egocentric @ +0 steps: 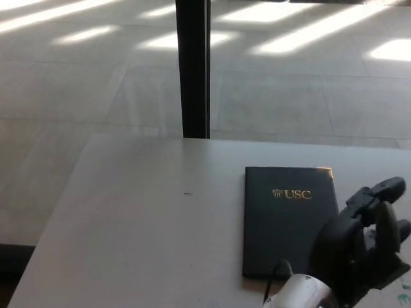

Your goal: The robot uses its left hand to push the cover of the diary kept in the middle of the desk to close it

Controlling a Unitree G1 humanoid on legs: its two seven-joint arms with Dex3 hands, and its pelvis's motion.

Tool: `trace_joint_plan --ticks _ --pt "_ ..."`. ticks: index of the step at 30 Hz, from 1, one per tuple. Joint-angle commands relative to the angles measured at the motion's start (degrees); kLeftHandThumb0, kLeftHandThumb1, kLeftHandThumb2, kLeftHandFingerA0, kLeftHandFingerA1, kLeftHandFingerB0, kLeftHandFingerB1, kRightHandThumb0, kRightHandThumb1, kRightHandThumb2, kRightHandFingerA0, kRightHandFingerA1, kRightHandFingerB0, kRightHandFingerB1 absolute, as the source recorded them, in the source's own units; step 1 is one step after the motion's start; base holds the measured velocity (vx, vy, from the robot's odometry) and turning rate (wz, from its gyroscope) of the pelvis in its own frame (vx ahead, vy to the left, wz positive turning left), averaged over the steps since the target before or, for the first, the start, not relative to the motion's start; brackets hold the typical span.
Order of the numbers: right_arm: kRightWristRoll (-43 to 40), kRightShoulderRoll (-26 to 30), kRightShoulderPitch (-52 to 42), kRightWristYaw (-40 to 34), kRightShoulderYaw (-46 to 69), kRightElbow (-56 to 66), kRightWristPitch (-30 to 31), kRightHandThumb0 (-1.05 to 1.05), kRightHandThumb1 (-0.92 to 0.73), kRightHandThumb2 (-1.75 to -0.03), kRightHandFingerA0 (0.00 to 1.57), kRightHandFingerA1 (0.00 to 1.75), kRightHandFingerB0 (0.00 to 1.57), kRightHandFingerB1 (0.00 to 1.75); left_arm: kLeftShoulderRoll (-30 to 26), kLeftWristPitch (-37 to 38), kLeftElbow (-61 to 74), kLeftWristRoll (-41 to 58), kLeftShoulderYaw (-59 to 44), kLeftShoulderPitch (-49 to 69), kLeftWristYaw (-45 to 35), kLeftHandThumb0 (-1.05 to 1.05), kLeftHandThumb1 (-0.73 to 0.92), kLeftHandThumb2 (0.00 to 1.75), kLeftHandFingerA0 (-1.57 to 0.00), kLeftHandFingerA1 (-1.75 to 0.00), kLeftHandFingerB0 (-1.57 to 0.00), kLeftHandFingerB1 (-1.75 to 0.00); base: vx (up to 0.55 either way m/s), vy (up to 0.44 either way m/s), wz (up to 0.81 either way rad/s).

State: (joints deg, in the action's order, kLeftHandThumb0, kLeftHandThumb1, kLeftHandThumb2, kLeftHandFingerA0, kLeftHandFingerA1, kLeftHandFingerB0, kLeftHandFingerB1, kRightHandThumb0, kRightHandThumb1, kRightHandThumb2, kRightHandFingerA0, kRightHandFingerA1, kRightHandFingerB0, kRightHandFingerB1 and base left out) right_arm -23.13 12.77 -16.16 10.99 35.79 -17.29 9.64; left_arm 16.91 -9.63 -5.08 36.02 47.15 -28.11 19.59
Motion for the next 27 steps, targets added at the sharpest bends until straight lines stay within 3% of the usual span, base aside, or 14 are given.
trace_joint_plan --ticks 1,2,3,8,10,11,12,13,14,15,17,19,25,27 --pt "14.1 -0.5 -21.7 0.6 -5.6 32.2 -21.1 -0.59 -0.86 -0.65 0.4 0.81 0.34 0.59 6.2 -2.5 -6.9 -31.2 23.1 -20.0 -7.9 -0.86 0.84 1.25 -0.12 -0.57 0.0 -0.48 0.0 0.0 0.0" --pt "24.8 4.8 -19.3 1.8 -8.7 19.7 -28.6 -0.57 -0.79 -0.63 0.11 0.61 0.18 0.48 6.0 -1.8 -7.1 -31.4 22.8 -19.5 -7.8 -0.91 0.92 0.97 -0.08 -0.53 -0.08 -0.47 0.0 0.0 0.0" --pt "19.9 9.5 -14.0 5.3 -10.8 10.8 -15.3 -0.61 -0.92 -0.67 0.26 0.63 0.18 0.43 5.5 -1.2 -6.9 -31.5 22.1 -19.1 -7.6 -0.86 0.86 1.27 -0.06 -0.54 -0.05 -0.43 0.0 0.0 0.0" --pt "-2.7 0.5 -1.4 -3.3 0.7 3.7 3.7 -0.57 -0.92 -0.71 0.41 0.66 0.3 0.48 1.5 -2.6 -1.7 -28.5 15.2 -18.4 -9.1 -0.87 0.83 1.17 -0.07 -0.51 -0.03 -0.47 0.0 0.0 0.0" --pt "-2.6 0.9 -0.8 -1.8 0.9 0.9 2.5 -0.73 -0.91 -0.66 0.57 0.71 0.57 0.48 0.2 -3.0 -0.3 -28.2 12.8 -18.7 -9.6 -0.83 0.92 0.86 -0.09 -0.45 -0.12 -0.4 0.0 0.0 0.0" --pt "-3.2 0.5 -1.6 -1.5 1.2 2.4 2.7 -0.72 -0.92 -0.68 0.64 0.75 0.58 0.51 -1.7 -2.4 2.0 -25.8 8.2 -18.5 -10.3 -0.92 0.89 1.26 0.0 -0.49 -0.13 -0.46 0.0 0.0 0.0" --pt "-3.1 0.7 -1.1 -1.3 1.2 1.7 2.5 -0.69 -0.92 -0.69 0.63 0.72 0.54 0.47 -3.1 -2.2 3.5 -24.8 5.8 -18.5 -10.8 -0.88 0.92 0.87 -0.03 -0.44 -0.09 -0.38 0.0 0.0 0.0" --pt "-3.1 1.0 0.1 -0.8 1.6 -1.2 1.6 -0.76 -0.75 -0.9 0.66 0.74 0.51 0.54 -5.5 -2.4 6.5 -24.2 2.6 -18.9 -10.6 -0.9 0.87 1.26 0.0 -0.47 -0.12 -0.44 0.0 0.0 0.0" --pt "-2.8 1.0 0.2 -0.9 1.6 -1.7 1.2 -0.76 -0.75 -0.91 0.67 0.73 0.51 0.54 -8.9 -3.0 11.0 -22.8 -1.8 -18.5 -10.0 -0.89 0.92 0.81 -0.03 -0.43 -0.09 -0.37 0.0 0.0 0.0" --pt "-3.7 0.6 -0.1 -0.1 2.0 -1.0 1.0 -0.72 -0.91 -0.67 0.66 0.76 0.57 0.52 -11.0 -2.9 13.6 -22.4 -4.4 -17.7 -9.3 -0.8 0.8 1.19 -0.01 -0.52 -0.09 -0.44 0.0 0.0 0.0" --pt "-3.7 0.5 0.0 -0.2 1.9 -0.9 1.2 -0.76 -0.75 -0.9 0.65 0.76 0.5 0.55 -12.9 -3.4 15.9 -21.8 -6.4 -16.9 -9.4 -0.85 0.92 0.86 -0.01 -0.47 -0.09 -0.38 0.0 0.0 0.0" --pt "-3.1 0.9 0.6 -0.6 2.0 -2.2 1.1 -0.71 -0.91 -0.67 0.68 0.75 0.59 0.49 -19.9 -5.1 22.6 -20.1 -13.2 -12.1 -8.6 -0.34 0.59 1.19 0.0 -0.52 0.0 -0.51 0.0 0.0 0.0" --pt "-3.9 1.3 1.4 0.1 2.9 -3.7 1.2 -0.71 -0.9 -0.67 0.67 0.76 0.6 0.5 -30.1 0.4 23.9 -16.1 -25.8 0.2 -11.9 -0.88 0.83 0.95 -0.09 -0.52 -0.13 -0.46 0.0 0.0 0.0" --pt "-3.3 1.2 1.1 -0.2 2.5 -2.8 1.4 -0.71 -0.91 -0.67 0.7 0.79 0.59 0.5 -37.1 0.7 24.0 -15.8 -32.6 8.2 -13.4 -0.37 0.53 1.15 0.0 -0.52 0.0 -0.5 0.0 0.0 0.0"
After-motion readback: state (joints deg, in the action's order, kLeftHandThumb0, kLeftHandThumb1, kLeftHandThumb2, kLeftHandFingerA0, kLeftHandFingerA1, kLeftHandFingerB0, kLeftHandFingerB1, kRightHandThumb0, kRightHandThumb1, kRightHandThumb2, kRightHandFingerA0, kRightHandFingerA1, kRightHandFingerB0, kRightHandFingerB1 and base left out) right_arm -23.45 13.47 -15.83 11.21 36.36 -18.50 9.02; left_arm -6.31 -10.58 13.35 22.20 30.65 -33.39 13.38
